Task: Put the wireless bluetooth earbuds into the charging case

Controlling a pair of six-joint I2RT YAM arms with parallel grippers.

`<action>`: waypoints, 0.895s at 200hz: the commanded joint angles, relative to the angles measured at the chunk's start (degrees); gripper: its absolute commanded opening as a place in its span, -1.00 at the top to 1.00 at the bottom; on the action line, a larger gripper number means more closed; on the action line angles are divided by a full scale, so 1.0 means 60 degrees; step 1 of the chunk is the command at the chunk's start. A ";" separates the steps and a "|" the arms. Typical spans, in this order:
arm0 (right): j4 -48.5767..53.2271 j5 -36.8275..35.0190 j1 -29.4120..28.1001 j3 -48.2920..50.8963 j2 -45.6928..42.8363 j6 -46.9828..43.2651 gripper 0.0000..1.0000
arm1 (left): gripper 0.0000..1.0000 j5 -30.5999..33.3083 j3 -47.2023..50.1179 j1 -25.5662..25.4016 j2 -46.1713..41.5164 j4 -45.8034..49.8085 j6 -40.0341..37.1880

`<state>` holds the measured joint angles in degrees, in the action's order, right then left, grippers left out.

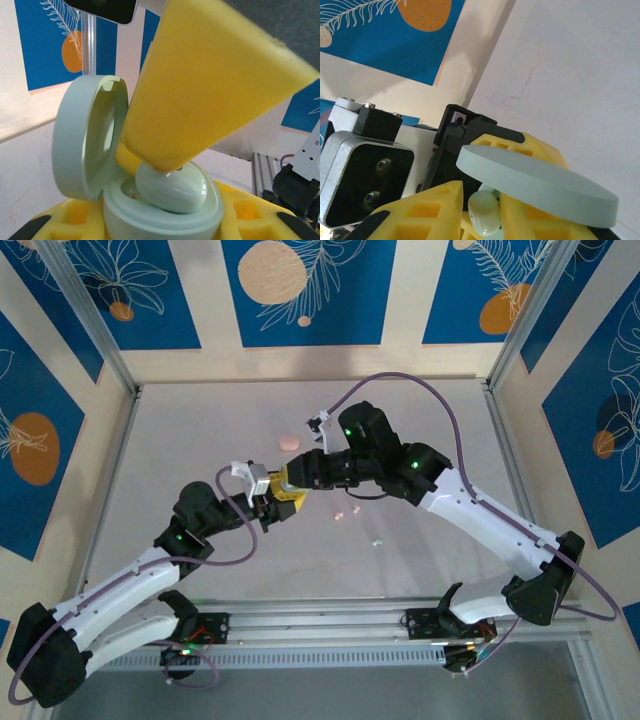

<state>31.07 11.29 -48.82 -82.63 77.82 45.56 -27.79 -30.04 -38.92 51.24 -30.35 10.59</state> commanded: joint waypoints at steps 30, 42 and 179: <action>0.0813 -0.0561 -0.0082 -0.0238 -0.0248 -0.0145 0.33 | 0.48 -0.0100 -0.0149 -0.0118 -0.0207 -0.0635 0.0036; 0.0813 -0.0528 -0.0082 -0.0225 -0.0366 -0.0174 0.31 | 0.49 -0.0118 -0.0160 -0.0120 -0.0188 -0.0640 0.0025; 0.1948 -0.3883 0.2293 0.3366 -0.4464 0.0538 0.11 | 0.48 -0.0031 -0.0142 -0.0117 -0.0383 -0.0586 -0.0006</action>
<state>34.41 -2.79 -42.74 -69.63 54.50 44.47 -27.97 -30.04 -38.94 50.92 -31.22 10.57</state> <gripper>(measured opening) 0.447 0.353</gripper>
